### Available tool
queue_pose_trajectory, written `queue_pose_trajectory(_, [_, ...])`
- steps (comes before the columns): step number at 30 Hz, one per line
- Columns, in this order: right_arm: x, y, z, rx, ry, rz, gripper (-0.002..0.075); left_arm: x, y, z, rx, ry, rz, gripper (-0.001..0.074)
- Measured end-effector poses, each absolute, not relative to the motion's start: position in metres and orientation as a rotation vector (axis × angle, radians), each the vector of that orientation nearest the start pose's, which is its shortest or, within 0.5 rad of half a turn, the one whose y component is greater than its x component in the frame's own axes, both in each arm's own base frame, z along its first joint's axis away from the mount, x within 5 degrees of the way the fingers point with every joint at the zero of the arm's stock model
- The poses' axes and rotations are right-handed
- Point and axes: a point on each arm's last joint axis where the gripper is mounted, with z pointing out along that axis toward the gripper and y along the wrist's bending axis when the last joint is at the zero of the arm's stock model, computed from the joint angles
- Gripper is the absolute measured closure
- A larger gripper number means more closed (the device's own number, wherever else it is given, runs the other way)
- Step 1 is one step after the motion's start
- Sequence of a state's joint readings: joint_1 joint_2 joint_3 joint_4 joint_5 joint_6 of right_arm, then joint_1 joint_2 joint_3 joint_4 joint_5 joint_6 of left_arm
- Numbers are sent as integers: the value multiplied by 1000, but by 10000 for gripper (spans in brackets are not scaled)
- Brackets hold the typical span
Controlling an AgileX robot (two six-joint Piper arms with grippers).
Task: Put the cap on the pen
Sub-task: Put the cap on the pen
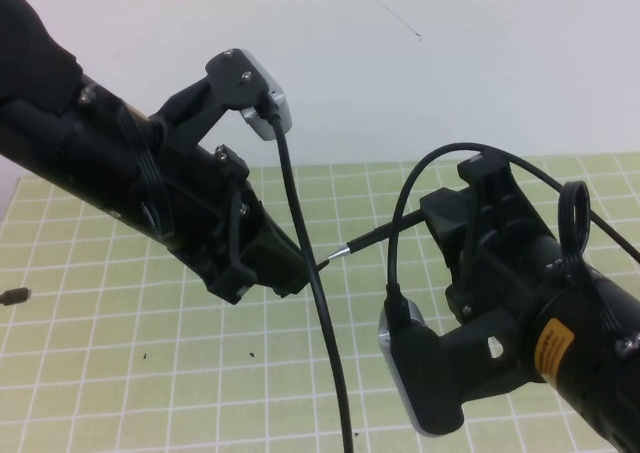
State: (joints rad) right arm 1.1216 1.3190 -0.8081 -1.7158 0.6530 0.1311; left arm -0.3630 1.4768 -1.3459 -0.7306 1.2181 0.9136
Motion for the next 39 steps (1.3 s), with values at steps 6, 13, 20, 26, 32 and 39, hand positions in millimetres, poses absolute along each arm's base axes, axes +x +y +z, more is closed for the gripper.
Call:
queue_pose_trajectory(6, [166,226,300,-1767,783,-914,666,247,-165,353,1404,2135,-809,666])
queue_pose_trajectory(13, [166,226,300,-1768,772,-921,666,238,-177,349,1506,2132,-759,666])
queue_pose_trajectory(20, [168,223,302,-1829,667,-1063,666,240,-173,346,1509,2176,-689,666])
queue_pose_trajectory(26, [165,222,307,-1855,583,-1067,666,239,-174,347,1500,2174,-708,666])
queue_pose_trajectory(32, [164,222,307,-1858,577,-1067,666,239,-174,347,1494,2171,-723,666])
queue_pose_trajectory(39, [165,221,308,-1889,519,-1145,666,239,-175,348,1493,2170,-725,666])
